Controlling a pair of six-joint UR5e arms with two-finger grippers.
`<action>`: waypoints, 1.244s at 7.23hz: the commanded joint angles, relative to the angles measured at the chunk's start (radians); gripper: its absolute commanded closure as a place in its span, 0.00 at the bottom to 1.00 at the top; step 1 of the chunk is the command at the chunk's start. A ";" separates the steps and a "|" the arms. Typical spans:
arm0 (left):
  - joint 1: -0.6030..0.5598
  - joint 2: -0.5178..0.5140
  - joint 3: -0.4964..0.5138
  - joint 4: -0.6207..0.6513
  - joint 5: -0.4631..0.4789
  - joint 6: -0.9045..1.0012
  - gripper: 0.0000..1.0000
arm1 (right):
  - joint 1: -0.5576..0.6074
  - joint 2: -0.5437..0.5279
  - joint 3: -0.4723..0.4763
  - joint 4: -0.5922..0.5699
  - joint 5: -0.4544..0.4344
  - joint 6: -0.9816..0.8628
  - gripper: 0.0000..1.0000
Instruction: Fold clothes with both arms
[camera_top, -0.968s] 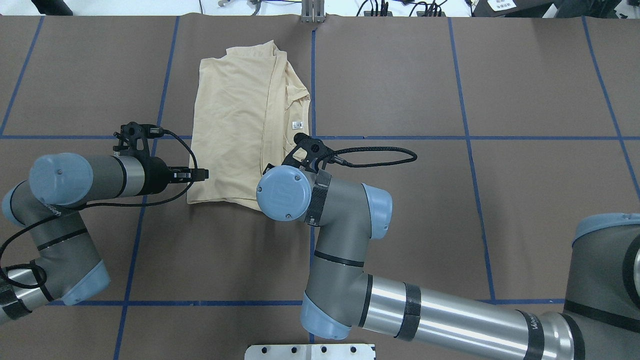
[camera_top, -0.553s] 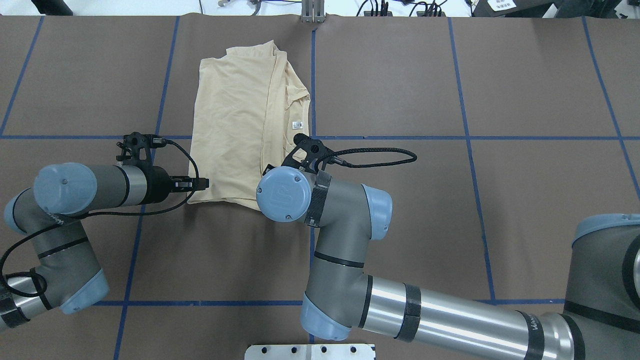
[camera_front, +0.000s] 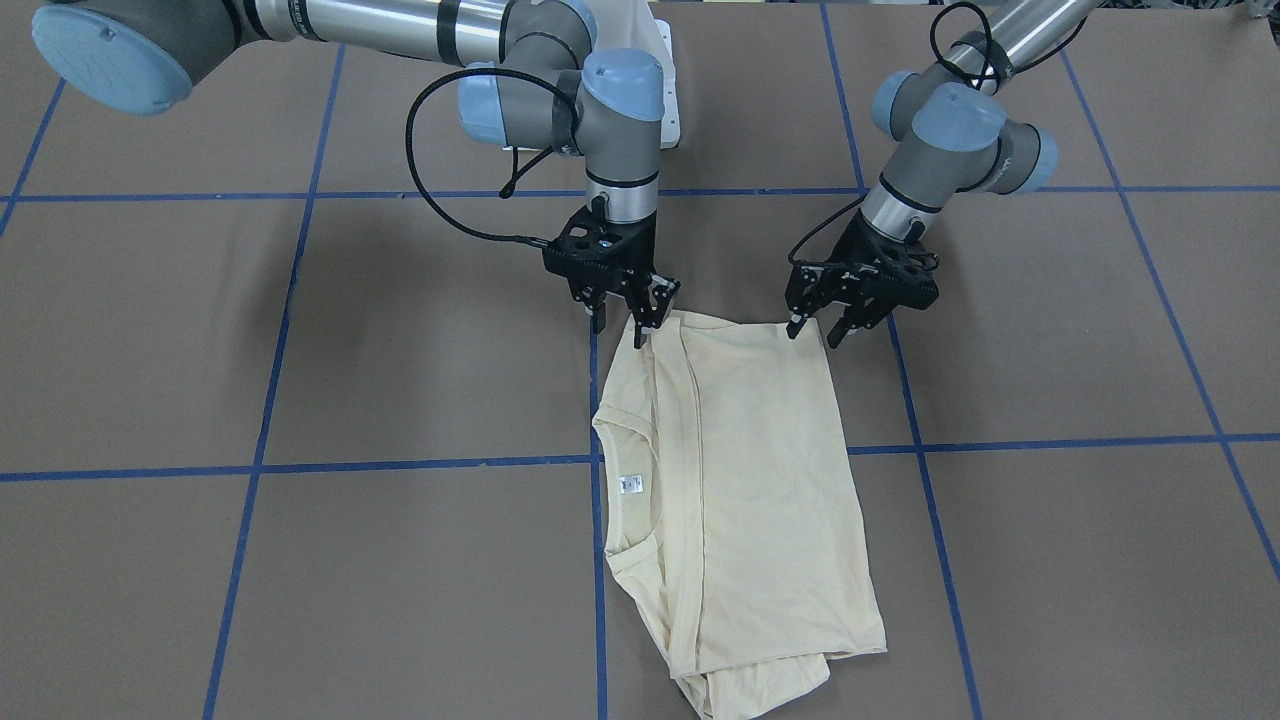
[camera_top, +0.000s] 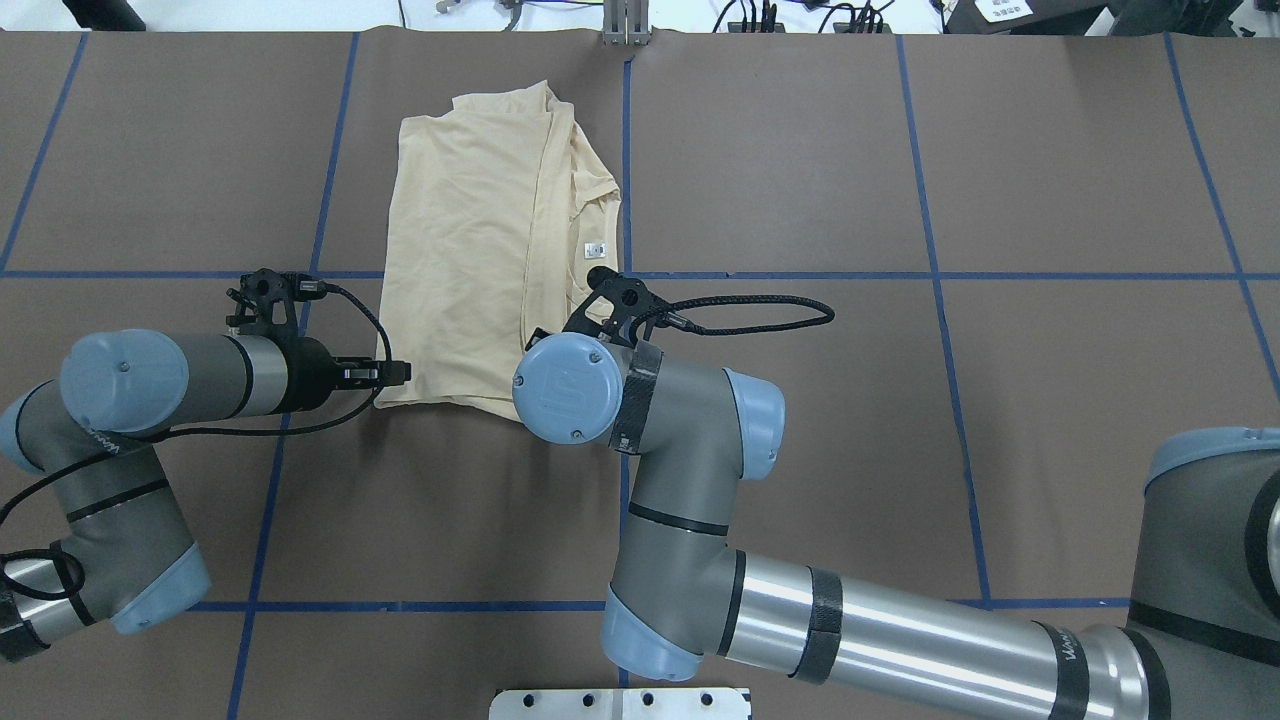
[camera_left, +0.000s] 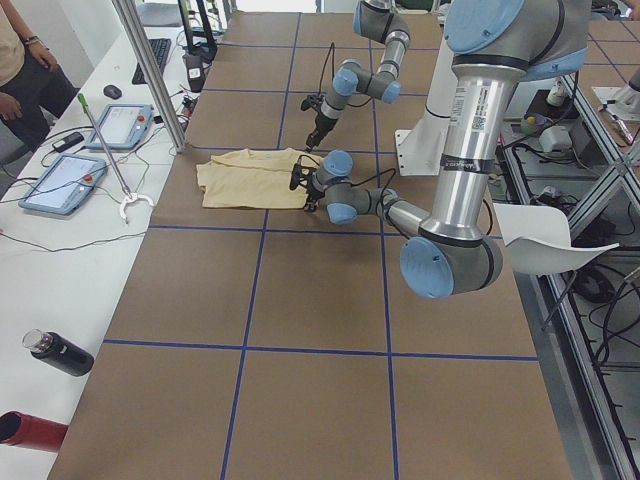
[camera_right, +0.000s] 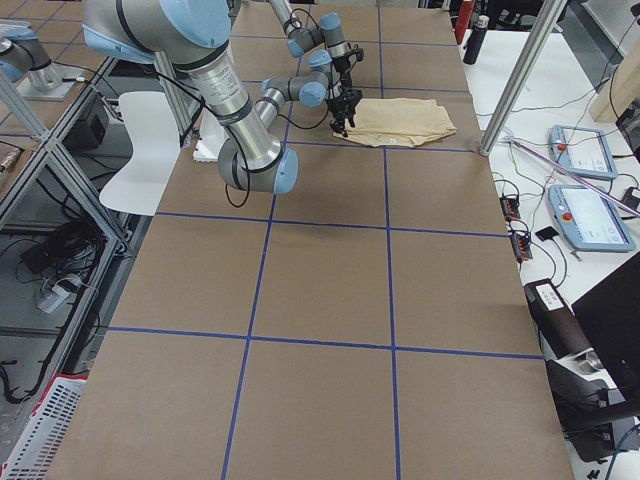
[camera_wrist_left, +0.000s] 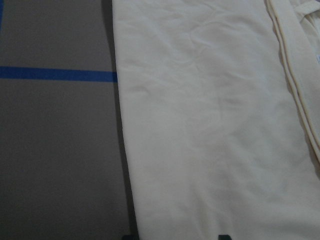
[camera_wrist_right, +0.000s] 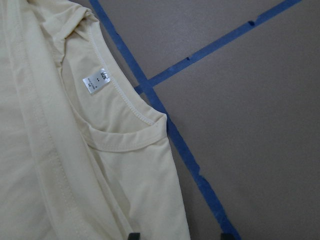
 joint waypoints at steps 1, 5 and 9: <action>0.014 0.002 -0.014 0.041 0.002 -0.001 0.47 | 0.001 -0.001 0.001 0.000 0.000 0.000 0.38; 0.040 0.002 -0.019 0.080 0.006 -0.021 0.48 | 0.001 -0.001 0.001 0.000 0.000 -0.003 0.38; 0.042 0.002 -0.022 0.082 0.033 -0.023 1.00 | -0.001 -0.009 -0.002 0.000 0.000 -0.002 0.45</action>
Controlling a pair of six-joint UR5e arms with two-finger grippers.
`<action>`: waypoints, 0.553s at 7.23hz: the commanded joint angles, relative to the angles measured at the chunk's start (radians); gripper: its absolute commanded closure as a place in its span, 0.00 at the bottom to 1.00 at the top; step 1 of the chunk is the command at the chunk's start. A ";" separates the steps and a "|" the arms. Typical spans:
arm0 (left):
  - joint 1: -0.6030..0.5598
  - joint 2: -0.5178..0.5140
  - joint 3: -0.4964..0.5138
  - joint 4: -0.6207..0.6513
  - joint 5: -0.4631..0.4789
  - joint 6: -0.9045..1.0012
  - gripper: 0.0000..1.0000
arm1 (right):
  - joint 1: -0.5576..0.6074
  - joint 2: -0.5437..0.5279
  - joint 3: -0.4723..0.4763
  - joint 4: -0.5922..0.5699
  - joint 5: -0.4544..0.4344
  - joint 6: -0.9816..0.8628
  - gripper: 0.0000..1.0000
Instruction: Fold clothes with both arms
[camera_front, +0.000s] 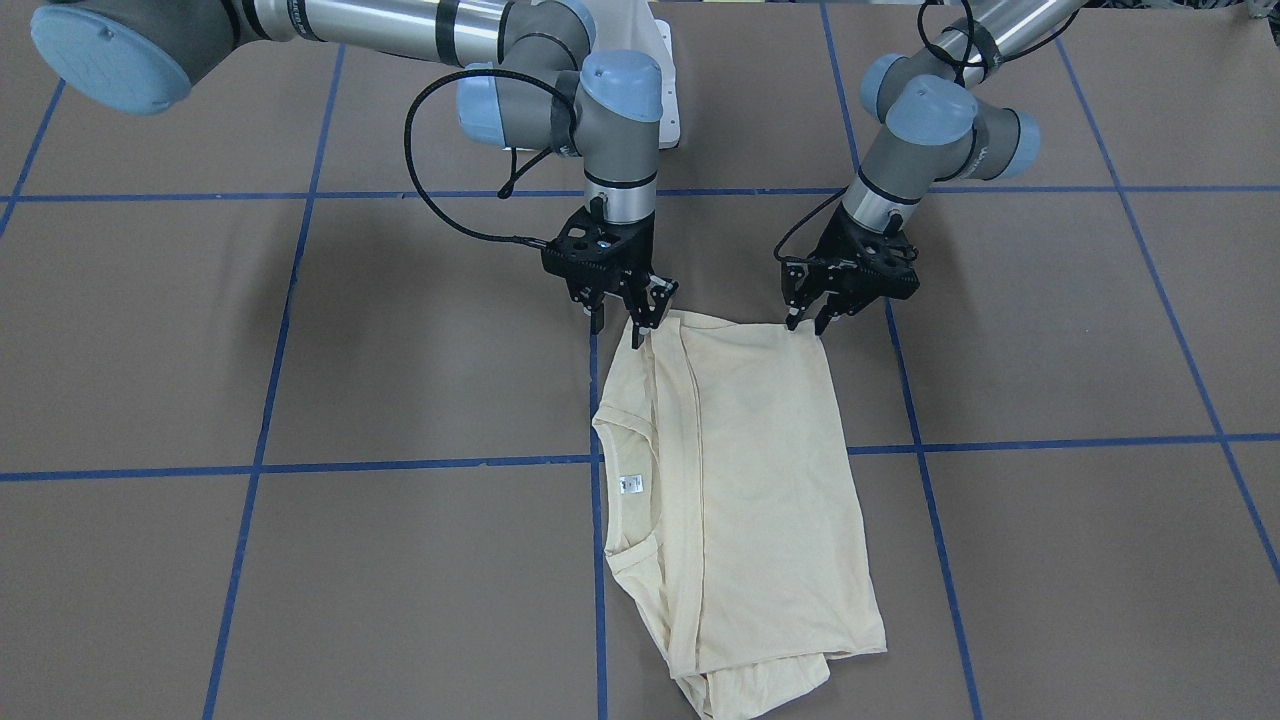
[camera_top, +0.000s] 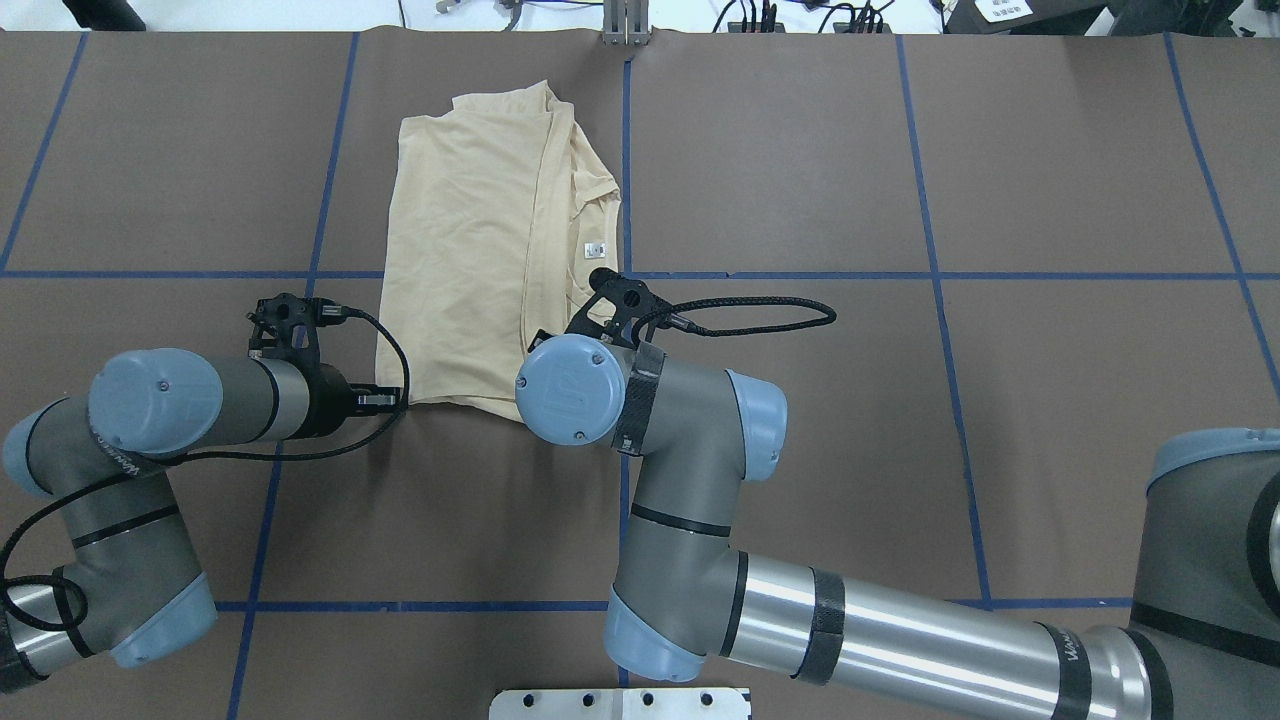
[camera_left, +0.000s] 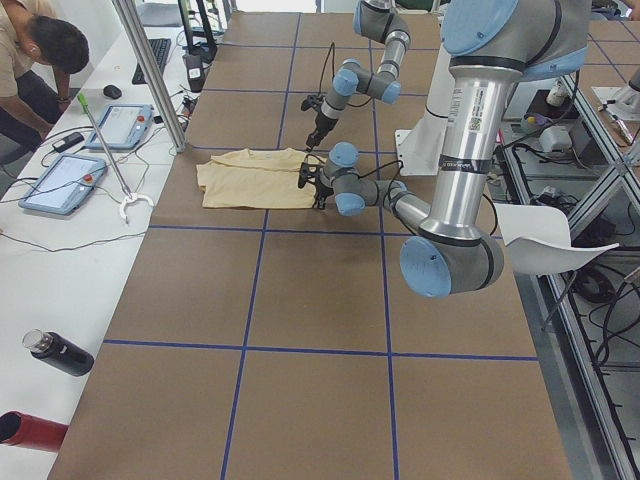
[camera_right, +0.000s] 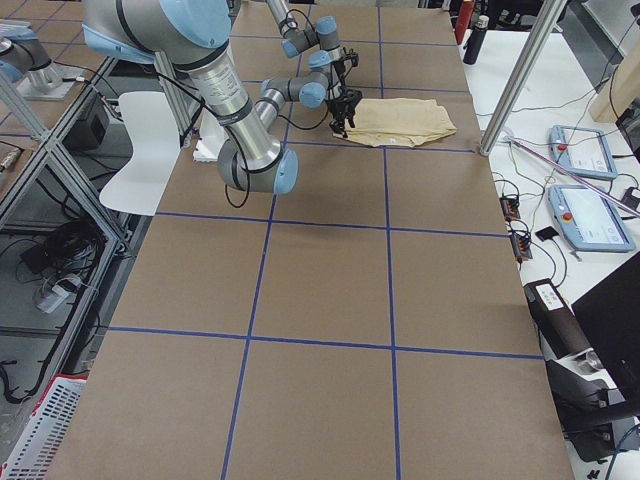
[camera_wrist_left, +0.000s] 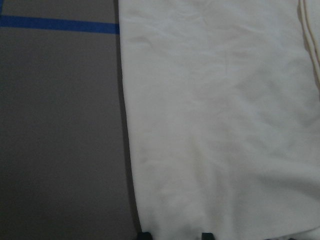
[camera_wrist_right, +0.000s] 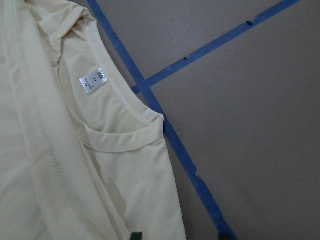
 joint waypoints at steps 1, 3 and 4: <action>0.001 -0.002 -0.003 0.000 0.016 0.000 1.00 | -0.008 -0.009 -0.003 0.000 -0.002 0.002 0.51; 0.001 -0.002 -0.008 0.000 0.015 0.000 1.00 | -0.010 -0.001 -0.006 0.002 -0.006 0.008 0.74; 0.001 -0.002 -0.009 0.000 0.015 0.000 1.00 | -0.011 0.001 -0.007 0.002 -0.006 0.008 0.67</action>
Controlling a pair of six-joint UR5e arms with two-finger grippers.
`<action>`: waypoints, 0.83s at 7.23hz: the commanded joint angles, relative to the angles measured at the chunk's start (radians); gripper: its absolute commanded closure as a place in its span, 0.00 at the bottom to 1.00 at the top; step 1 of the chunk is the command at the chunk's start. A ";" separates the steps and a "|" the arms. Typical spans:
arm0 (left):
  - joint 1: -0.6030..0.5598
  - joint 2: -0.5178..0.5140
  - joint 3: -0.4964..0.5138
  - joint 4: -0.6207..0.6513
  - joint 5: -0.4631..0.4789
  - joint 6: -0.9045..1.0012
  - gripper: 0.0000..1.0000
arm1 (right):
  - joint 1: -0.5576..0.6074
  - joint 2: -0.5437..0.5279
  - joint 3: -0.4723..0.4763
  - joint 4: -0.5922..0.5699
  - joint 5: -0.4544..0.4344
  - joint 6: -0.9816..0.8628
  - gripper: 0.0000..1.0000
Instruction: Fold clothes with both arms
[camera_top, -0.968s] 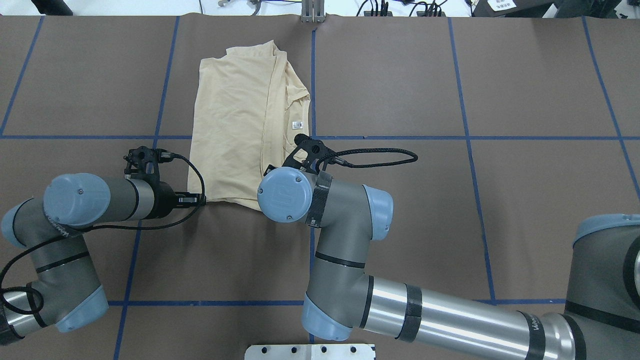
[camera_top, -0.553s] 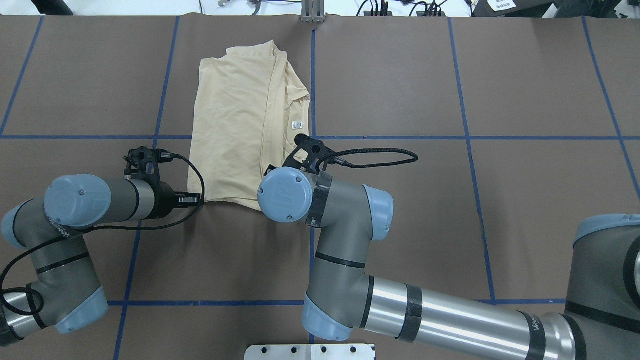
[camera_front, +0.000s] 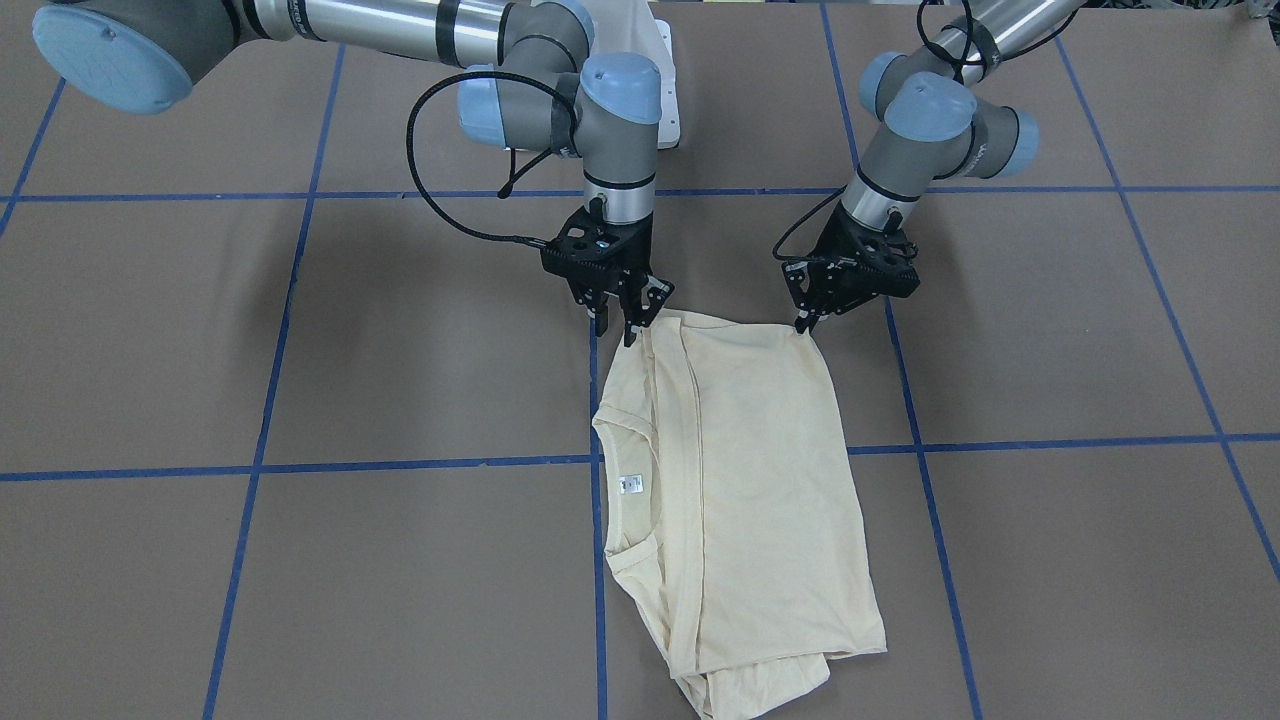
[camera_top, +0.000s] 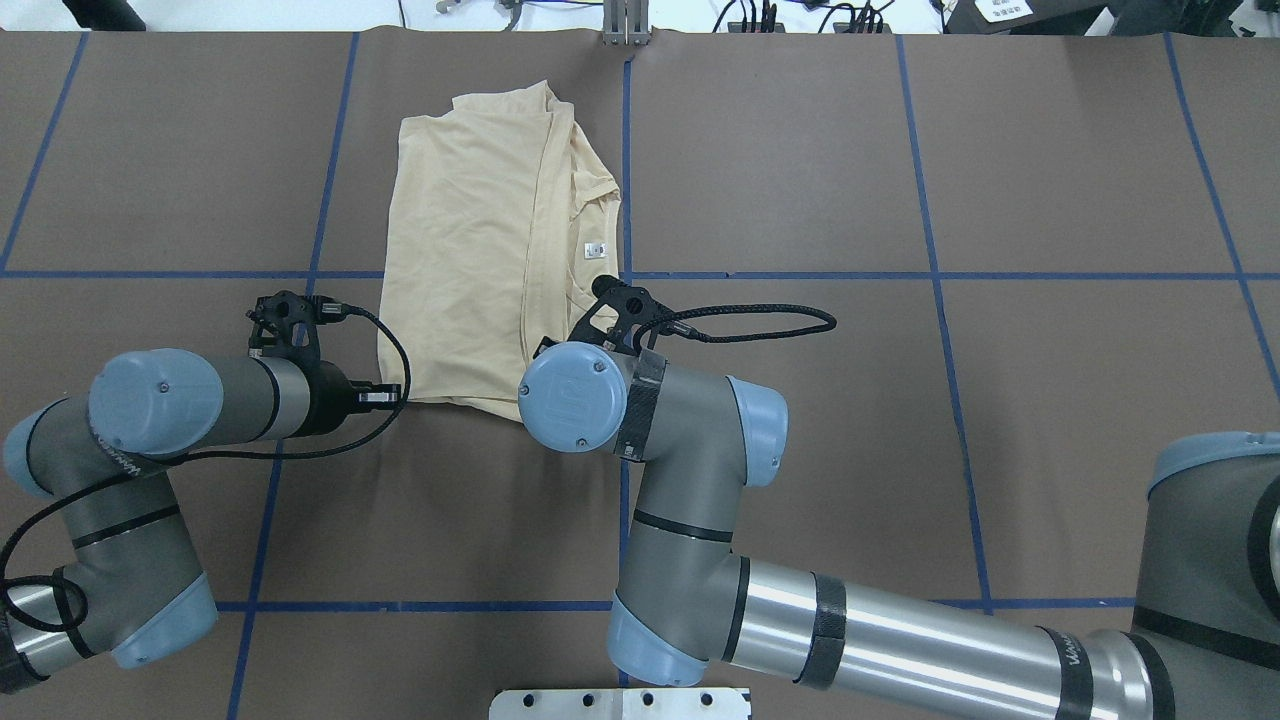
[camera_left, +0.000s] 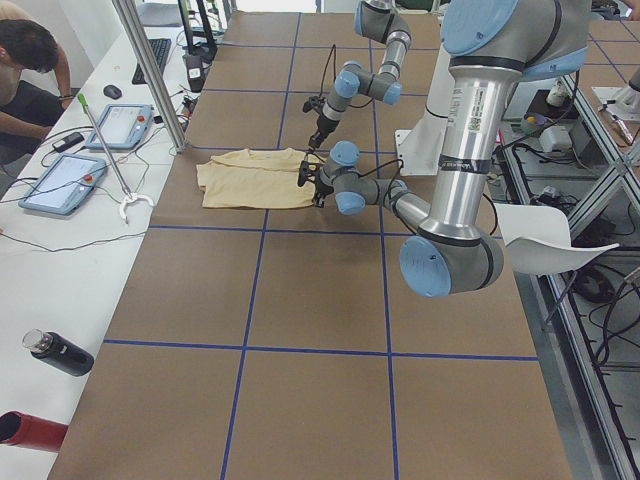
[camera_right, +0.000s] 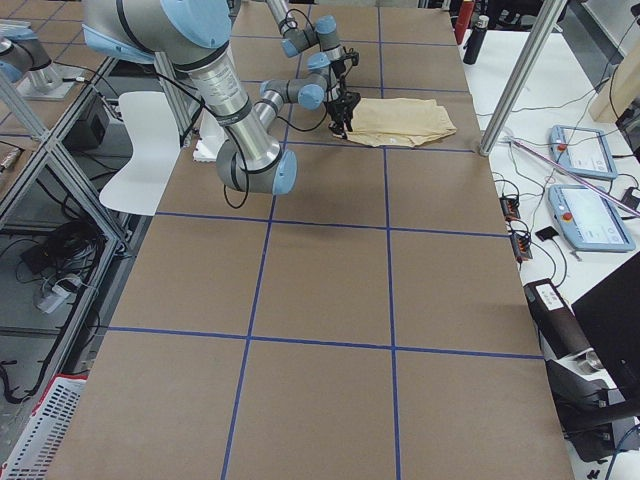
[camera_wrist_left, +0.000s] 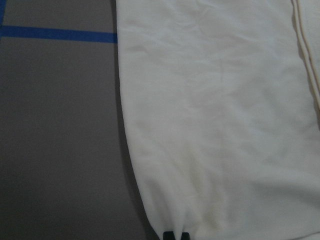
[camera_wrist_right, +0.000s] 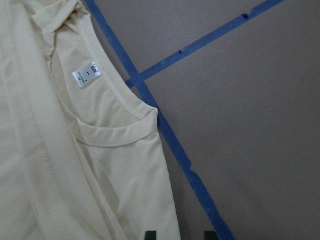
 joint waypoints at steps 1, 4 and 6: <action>0.000 0.000 -0.002 0.000 0.000 0.000 1.00 | -0.012 0.004 -0.003 0.000 -0.002 0.001 0.56; 0.000 0.000 -0.002 -0.002 0.002 0.000 1.00 | -0.038 0.015 -0.019 0.000 -0.039 0.022 0.39; 0.000 0.001 -0.009 0.000 0.002 0.000 1.00 | -0.039 0.054 -0.069 0.000 -0.048 0.055 0.39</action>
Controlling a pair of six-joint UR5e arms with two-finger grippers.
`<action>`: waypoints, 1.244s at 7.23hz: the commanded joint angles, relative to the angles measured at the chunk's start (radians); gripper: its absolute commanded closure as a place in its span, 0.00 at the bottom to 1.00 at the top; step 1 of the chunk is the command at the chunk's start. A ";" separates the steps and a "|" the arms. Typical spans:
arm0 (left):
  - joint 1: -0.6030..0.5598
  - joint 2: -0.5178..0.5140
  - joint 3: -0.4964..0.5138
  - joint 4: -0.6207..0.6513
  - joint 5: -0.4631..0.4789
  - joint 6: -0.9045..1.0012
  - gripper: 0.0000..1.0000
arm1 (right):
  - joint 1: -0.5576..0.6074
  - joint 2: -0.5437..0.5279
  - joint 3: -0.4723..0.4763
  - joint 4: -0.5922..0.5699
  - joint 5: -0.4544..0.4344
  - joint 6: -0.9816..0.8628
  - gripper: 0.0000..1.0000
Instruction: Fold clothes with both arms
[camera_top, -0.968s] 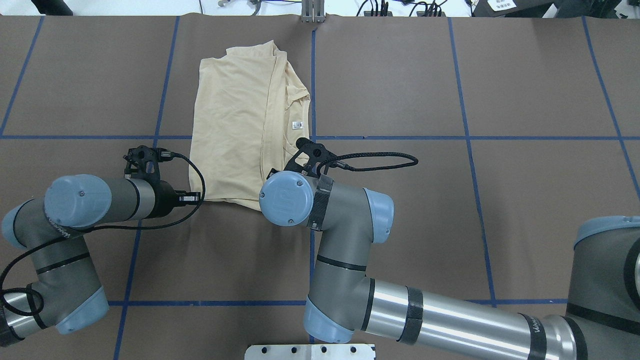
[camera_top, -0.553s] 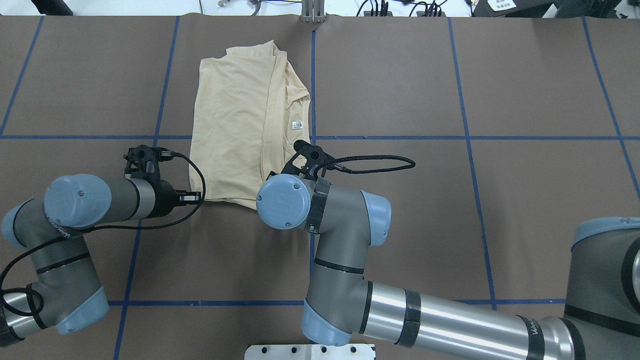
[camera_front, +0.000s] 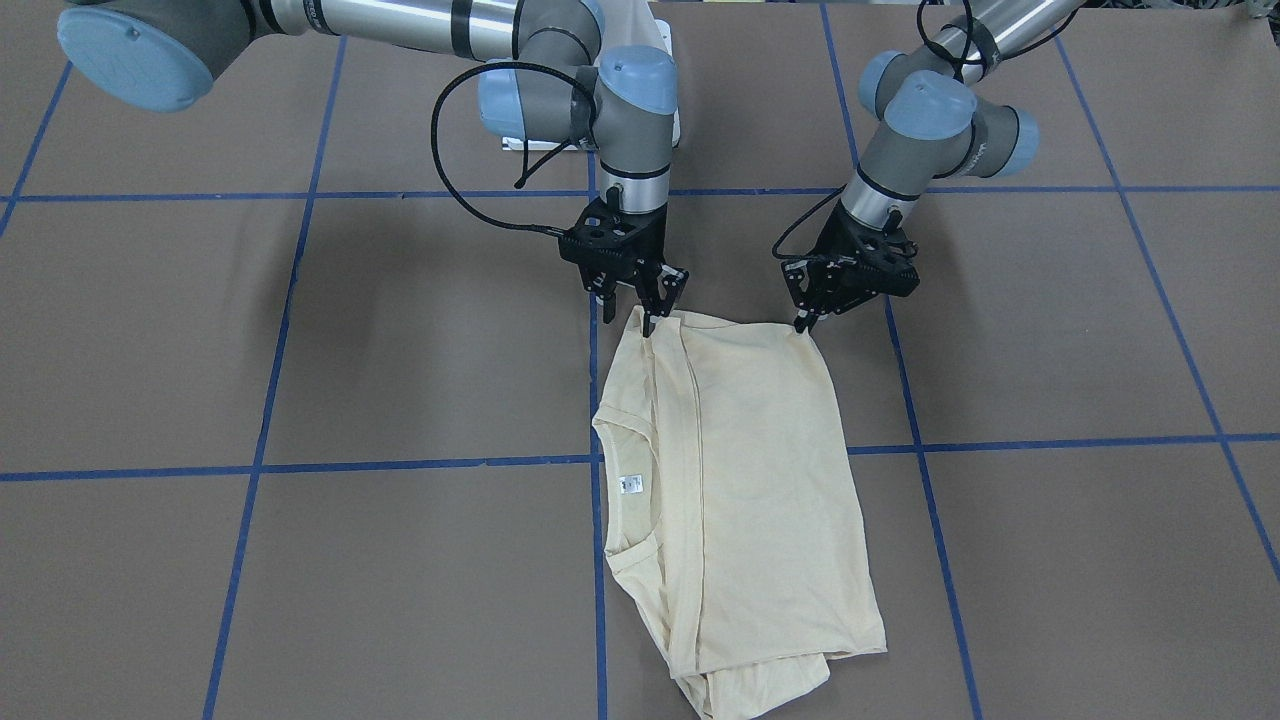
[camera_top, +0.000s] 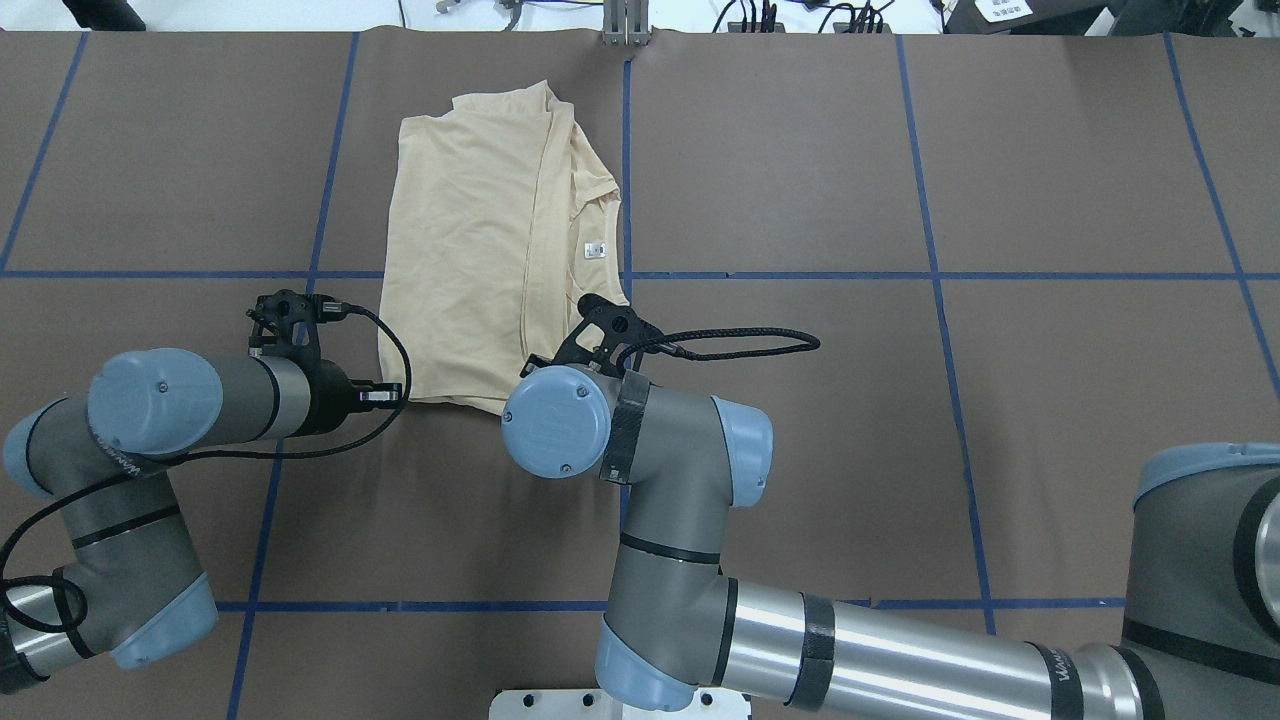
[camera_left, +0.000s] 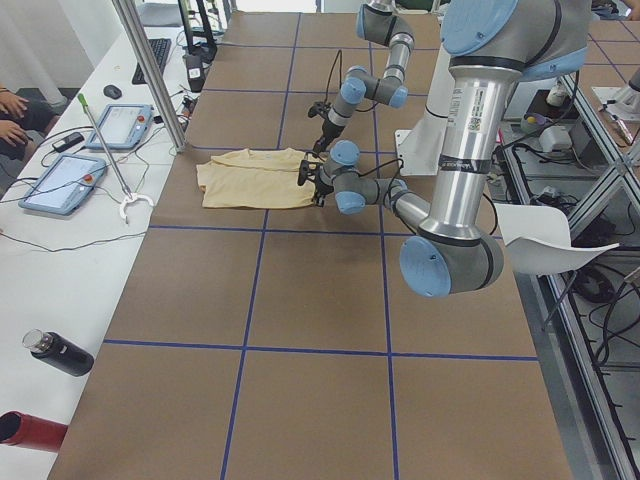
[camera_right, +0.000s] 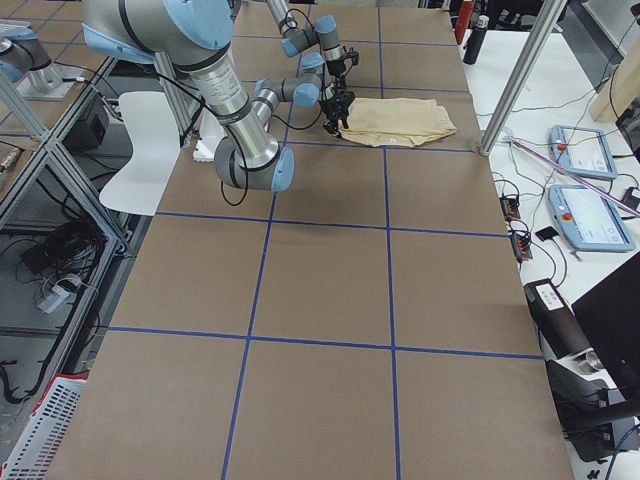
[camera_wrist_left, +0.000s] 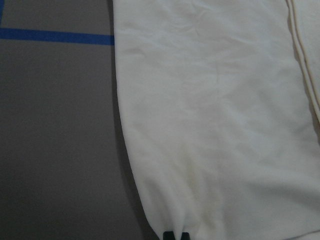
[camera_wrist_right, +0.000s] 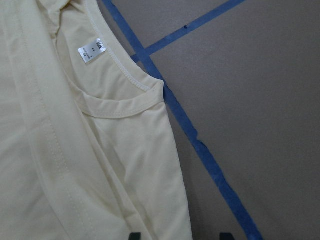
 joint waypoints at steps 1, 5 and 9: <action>-0.001 0.001 -0.005 0.001 0.000 0.000 1.00 | -0.001 0.039 -0.047 0.000 -0.016 0.030 0.39; -0.001 0.001 -0.010 0.001 0.000 0.000 1.00 | -0.016 0.045 -0.070 -0.001 -0.033 0.042 0.40; 0.000 0.001 -0.010 0.001 0.000 0.000 1.00 | -0.023 0.047 -0.075 -0.005 -0.035 0.038 0.68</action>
